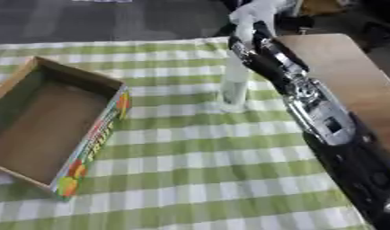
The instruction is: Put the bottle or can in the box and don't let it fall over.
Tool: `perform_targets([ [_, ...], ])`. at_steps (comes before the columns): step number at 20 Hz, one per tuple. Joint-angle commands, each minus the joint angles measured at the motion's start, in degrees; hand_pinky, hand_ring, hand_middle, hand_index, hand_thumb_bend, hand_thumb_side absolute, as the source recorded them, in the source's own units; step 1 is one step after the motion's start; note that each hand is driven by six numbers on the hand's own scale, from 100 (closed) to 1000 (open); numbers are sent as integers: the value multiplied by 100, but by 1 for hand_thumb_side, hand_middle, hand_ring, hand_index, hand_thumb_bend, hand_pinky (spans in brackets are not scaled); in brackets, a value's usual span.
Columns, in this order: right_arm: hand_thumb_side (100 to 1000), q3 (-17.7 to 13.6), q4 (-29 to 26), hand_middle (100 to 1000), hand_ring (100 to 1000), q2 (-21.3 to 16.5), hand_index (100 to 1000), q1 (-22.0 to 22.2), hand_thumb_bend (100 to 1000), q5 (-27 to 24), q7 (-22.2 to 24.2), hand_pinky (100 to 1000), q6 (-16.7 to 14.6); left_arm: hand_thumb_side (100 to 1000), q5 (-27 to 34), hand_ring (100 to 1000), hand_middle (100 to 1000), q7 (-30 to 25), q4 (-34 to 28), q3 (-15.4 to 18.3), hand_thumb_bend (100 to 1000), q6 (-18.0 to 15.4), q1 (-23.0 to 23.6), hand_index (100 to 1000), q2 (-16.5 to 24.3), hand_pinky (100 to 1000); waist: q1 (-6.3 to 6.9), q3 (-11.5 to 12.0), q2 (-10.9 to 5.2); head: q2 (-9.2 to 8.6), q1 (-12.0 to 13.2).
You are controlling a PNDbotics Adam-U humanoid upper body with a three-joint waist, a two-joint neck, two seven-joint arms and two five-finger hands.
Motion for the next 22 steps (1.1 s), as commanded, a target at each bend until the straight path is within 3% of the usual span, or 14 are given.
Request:
perform_targets([
  [1,679,-33,-52,1000,1000,-118,1000,-115,100,62,-24,963,41,847,22,557,746,-20,-44,26,169,-4,-15,818,181,1000,3,9,-50,-64,-11],
  [22,663,31,79,1000,1000,-85,1000,-272,100,261,-39,969,195,849,20,552,742,-47,-35,10,167,8,-18,818,163,1000,-13,34,24,-106,-35],
])
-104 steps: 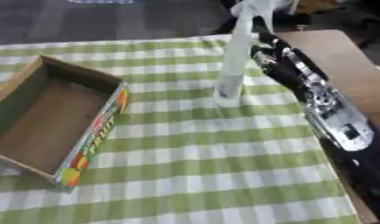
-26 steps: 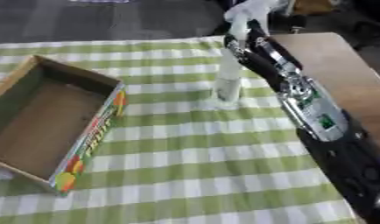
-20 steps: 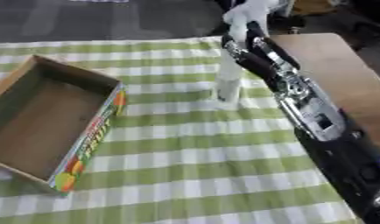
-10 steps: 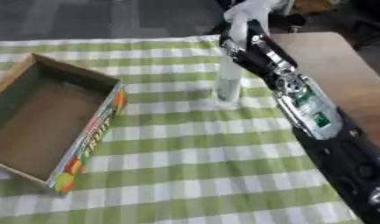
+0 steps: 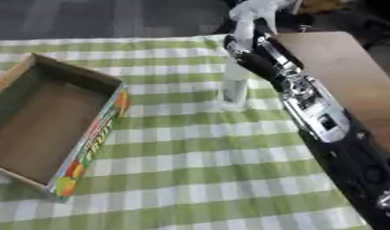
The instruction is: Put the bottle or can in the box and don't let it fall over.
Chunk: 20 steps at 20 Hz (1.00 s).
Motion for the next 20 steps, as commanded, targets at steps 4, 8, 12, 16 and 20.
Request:
perform_targets([
  [4,662,-17,-10,1000,1000,-105,1000,-88,100,14,26,968,1,849,21,551,741,-27,-39,14,167,-10,-14,818,163,1000,7,13,-54,-110,-16],
  [8,660,3,27,1000,1000,-101,1000,-95,100,42,57,969,4,850,22,551,741,-34,-36,10,167,-8,-14,817,158,1000,10,17,-45,-127,-24],
  [12,655,4,79,1000,1000,-97,1000,-92,100,93,66,969,33,849,19,550,740,-38,-35,9,166,-8,-15,815,157,1000,15,19,-35,-133,-24],
  [16,636,-5,91,1000,1000,-104,994,-77,100,140,53,969,53,850,21,549,739,-44,-36,5,167,-8,-19,814,156,1000,12,6,-29,-129,-23],
  [20,612,9,110,1000,1000,-99,989,-81,100,181,74,968,78,850,23,549,737,-55,-35,-3,167,-3,-29,812,157,1000,7,2,-23,-137,-26],
])
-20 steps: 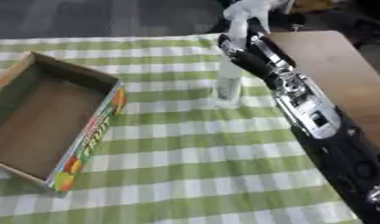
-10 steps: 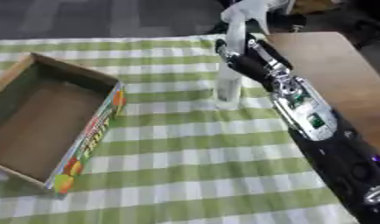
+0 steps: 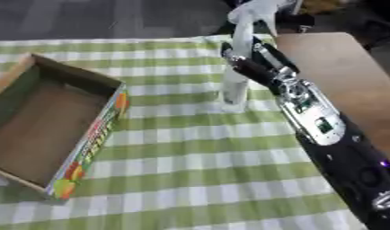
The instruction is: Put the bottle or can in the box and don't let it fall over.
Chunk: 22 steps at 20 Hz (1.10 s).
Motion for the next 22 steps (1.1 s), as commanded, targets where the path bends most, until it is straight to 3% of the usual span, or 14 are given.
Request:
perform_targets([
  [1,607,-23,-12,1000,1000,-119,990,-79,100,52,14,968,34,850,23,548,736,-15,-35,27,167,-4,-21,812,157,1000,4,-4,-69,-67,-13],
  [22,555,5,287,974,1000,-72,972,-67,100,-21,134,972,-14,850,35,546,730,-40,-34,12,165,-4,-34,806,130,1000,31,56,-6,-113,-35],
])
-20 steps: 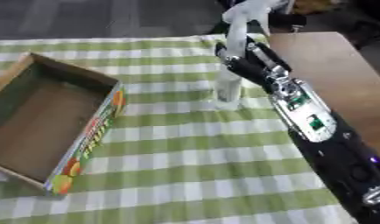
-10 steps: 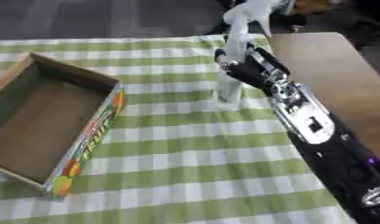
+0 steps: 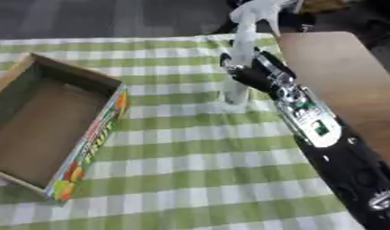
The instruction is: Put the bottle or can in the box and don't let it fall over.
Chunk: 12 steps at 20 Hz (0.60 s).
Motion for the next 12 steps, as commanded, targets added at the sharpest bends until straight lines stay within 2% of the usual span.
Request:
perform_targets([
  [1,554,-33,4,972,1000,-79,972,-46,100,-30,26,972,2,850,33,546,730,-30,-33,18,165,-6,-28,806,129,1000,24,17,-69,-88,-11],
  [12,534,-19,84,965,1000,-52,968,-6,100,0,121,975,-46,848,38,544,731,-39,-33,13,165,-5,-34,805,116,1000,26,22,-37,-106,4],
])
